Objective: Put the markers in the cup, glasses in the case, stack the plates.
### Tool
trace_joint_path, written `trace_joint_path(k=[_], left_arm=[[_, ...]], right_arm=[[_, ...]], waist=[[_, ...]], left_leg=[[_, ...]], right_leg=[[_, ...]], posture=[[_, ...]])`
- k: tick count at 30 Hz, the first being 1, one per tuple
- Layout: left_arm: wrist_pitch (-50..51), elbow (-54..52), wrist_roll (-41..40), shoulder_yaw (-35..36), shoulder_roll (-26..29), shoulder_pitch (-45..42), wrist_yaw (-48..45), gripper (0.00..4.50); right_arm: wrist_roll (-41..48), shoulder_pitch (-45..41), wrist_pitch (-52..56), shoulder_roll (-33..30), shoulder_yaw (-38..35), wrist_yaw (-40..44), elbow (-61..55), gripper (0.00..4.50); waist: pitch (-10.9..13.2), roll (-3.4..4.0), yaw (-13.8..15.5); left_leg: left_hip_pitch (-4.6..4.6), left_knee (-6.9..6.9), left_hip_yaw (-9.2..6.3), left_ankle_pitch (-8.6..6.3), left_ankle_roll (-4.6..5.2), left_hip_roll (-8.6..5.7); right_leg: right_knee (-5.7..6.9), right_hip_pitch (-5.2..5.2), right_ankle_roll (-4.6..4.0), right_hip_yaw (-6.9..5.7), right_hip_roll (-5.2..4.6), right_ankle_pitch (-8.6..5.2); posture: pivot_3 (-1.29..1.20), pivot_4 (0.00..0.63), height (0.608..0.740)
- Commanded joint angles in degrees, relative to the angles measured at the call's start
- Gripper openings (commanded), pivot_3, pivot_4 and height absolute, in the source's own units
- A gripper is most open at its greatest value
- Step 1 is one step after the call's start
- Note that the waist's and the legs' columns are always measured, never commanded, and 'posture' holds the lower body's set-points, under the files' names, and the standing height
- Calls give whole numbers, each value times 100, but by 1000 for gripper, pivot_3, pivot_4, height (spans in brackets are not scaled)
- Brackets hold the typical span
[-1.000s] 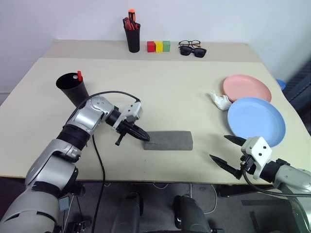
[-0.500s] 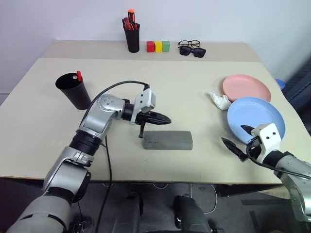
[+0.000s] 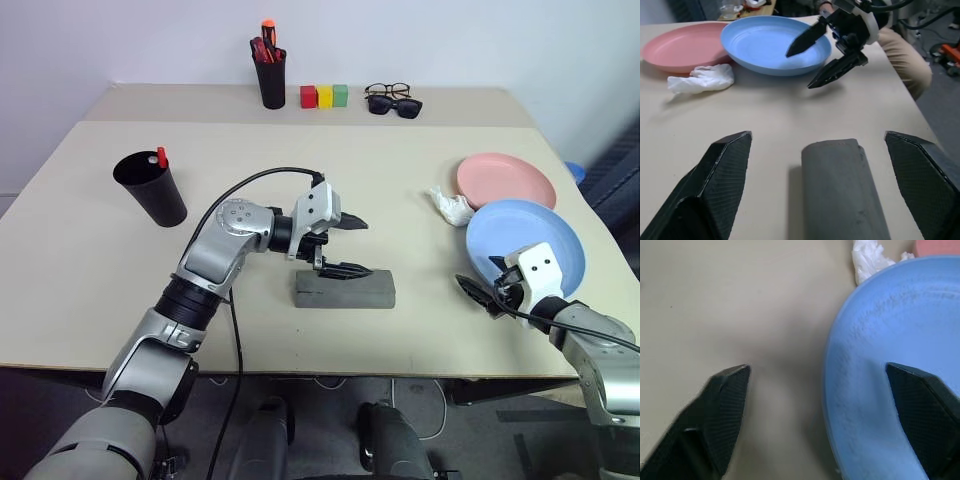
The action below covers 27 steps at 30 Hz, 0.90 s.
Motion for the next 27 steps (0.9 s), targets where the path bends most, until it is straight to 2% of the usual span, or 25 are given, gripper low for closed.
trace_joint_path(k=[1,5,15,19,23,27], left_arm=[[80,-246,-35,230,13,-96,105,4500],[160,-336,-36,287,49,-57,184,4500],[353,-560,-87,332,123,66,223,4500],[394,-636,-120,346,125,149,238,4500],[426,-625,-118,341,65,191,293,4500],[489,-648,-127,324,-12,224,357,4500]], right_arm=[[-70,-132,33,-46,17,-77,82,2158],[-160,-163,31,-68,85,-118,155,111],[-253,-132,31,-59,-105,-372,-218,41],[-491,-226,190,-334,-178,-558,-709,41],[-684,-788,212,-604,-14,-627,-755,41],[-881,-1751,-284,-783,449,-310,248,41]], waist=[[0,0,1],[0,0,4],[-1,-1,1],[1,2,1],[2,5,-18],[1,4,-23]], left_leg=[[0,0,0,0,0,0],[0,0,1,0,0,0],[0,1,1,0,0,0],[0,1,0,0,0,0],[0,2,2,0,0,0],[1,0,1,0,0,0]], right_leg=[[0,0,0,0,0,0],[0,0,0,0,0,0],[0,1,0,0,0,0],[0,1,0,0,0,0],[0,-1,0,1,0,0],[1,-2,0,0,0,0]], posture=[[0,150,740],[0,150,740],[0,150,740],[0,150,740],[0,150,740],[0,150,740]])
